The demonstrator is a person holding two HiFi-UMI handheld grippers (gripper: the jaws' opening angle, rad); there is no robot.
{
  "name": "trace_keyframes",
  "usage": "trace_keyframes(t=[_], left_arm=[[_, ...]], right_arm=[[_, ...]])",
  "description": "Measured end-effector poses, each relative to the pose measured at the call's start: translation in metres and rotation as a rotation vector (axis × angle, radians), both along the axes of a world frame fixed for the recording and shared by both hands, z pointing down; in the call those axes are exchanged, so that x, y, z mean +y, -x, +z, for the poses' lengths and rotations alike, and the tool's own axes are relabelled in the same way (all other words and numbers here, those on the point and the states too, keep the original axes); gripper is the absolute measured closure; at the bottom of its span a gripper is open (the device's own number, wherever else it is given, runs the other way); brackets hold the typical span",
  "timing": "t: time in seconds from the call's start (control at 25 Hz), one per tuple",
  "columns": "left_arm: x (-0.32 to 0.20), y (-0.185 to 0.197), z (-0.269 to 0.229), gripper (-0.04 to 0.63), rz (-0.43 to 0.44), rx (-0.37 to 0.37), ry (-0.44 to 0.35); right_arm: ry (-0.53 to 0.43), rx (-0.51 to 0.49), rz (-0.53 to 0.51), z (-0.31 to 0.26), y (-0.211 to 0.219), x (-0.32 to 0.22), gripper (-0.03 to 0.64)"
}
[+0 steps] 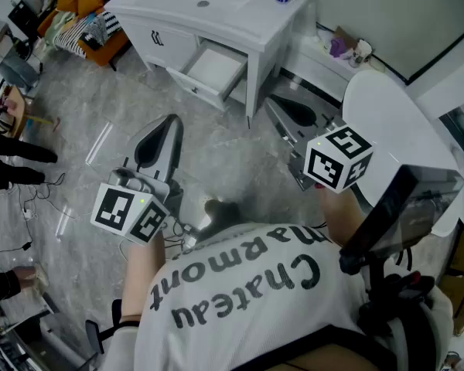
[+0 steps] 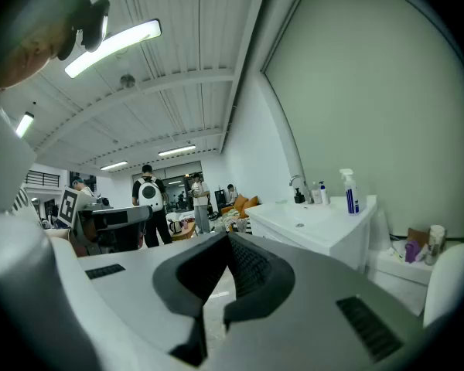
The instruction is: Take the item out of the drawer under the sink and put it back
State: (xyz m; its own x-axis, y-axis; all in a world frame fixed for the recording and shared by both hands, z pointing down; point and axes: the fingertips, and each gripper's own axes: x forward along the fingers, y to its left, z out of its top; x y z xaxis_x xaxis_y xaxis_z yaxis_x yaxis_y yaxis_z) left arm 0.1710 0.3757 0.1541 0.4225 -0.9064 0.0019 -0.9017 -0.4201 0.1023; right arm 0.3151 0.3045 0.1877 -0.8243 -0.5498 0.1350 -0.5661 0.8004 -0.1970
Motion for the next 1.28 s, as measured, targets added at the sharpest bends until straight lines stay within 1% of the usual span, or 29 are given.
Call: trace_keyframes(t=[0.36, 0.56, 0.64, 0.8, 0.84, 1.0, 1.28], left_arm=[[-0.006, -0.001, 0.004, 0.598, 0.009, 0.019, 0.003], [-0.016, 0.016, 0.022, 0.598, -0.006, 0.025, 0.011], [-0.026, 0.028, 0.031, 0.598, -0.004, 0.053, 0.019], [-0.063, 0.055, 0.036, 0.598, 0.024, 0.161, 0.045], [-0.075, 0.059, 0.037, 0.598, 0.035, 0.165, 0.053], [-0.120, 0.085, 0.042, 0.598, 0.051, 0.081, 0.059], [-0.178, 0.144, 0.070, 0.598, 0.057, 0.048, 0.158]], right_arm=[[0.023, 0.007, 0.004, 0.009, -0.001, -0.009, 0.607], [0.047, -0.022, -0.026, 0.020, 0.012, -0.018, 0.606], [0.052, -0.026, -0.039, 0.024, 0.024, -0.025, 0.606], [0.039, 0.008, -0.046, 0.026, 0.049, -0.051, 0.606], [0.045, 0.011, -0.046, 0.025, 0.055, -0.059, 0.606], [0.050, 0.025, -0.037, 0.026, 0.086, -0.102, 0.606], [0.055, 0.101, 0.000, 0.048, 0.141, -0.166, 0.606]])
